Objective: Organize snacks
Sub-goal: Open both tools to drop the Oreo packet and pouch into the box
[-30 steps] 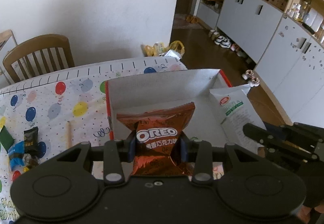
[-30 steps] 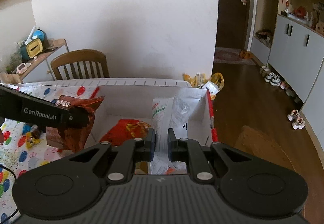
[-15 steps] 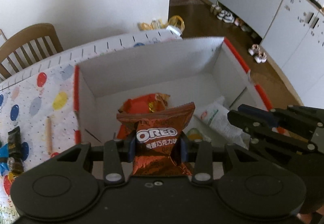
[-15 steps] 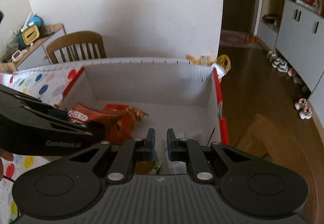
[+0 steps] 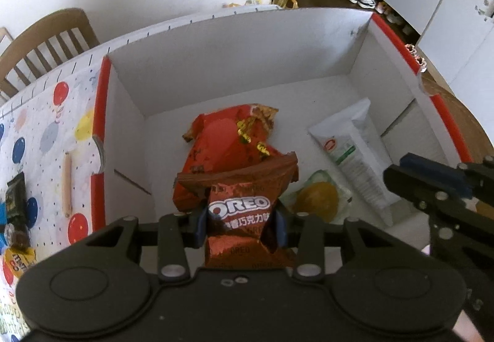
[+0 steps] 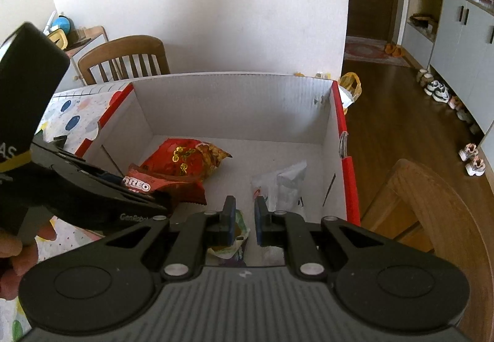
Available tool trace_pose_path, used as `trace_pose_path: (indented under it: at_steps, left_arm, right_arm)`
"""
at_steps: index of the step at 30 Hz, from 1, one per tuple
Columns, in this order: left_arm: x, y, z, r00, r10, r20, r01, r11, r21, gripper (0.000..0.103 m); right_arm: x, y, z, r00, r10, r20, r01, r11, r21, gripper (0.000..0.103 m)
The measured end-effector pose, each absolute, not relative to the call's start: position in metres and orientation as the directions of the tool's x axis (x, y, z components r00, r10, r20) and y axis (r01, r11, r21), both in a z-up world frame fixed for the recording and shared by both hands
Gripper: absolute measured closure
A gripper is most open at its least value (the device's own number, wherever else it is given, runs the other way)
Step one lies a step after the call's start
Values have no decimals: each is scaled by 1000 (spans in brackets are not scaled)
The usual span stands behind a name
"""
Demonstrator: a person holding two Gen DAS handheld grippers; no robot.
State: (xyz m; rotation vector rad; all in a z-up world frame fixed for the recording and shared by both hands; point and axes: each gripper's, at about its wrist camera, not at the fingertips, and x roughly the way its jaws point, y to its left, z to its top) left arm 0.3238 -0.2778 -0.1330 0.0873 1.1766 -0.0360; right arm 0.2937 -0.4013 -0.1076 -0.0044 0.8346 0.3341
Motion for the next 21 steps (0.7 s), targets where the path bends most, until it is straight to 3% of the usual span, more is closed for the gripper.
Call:
trace_pose_path:
  at_steps: [4, 5, 6, 9, 21]
  left_arm:
    - [323, -276, -135, 375, 28, -927, 60, 997, 54, 58]
    - [323, -275, -136, 369, 29, -929, 56, 997, 54, 53]
    - [322, -274, -135, 372, 28, -928, 51, 997, 51, 41]
    - [319, -275, -128, 406, 39, -913, 43, 997, 61, 28]
    - [299, -258, -90, 509, 3, -861, 28, 999, 20, 18]
  right_arm:
    - [293, -402, -106, 615, 297, -730, -292, 946, 138, 90]
    - [292, -402, -106, 615, 297, -730, -290, 947, 140, 90]
    - [291, -402, -105, 616, 297, -729, -289, 947, 142, 90]
    - [289, -401, -101, 622, 300, -723, -289, 946, 145, 90]
    - [271, -395, -73, 656, 315, -686, -301, 942, 145, 90]
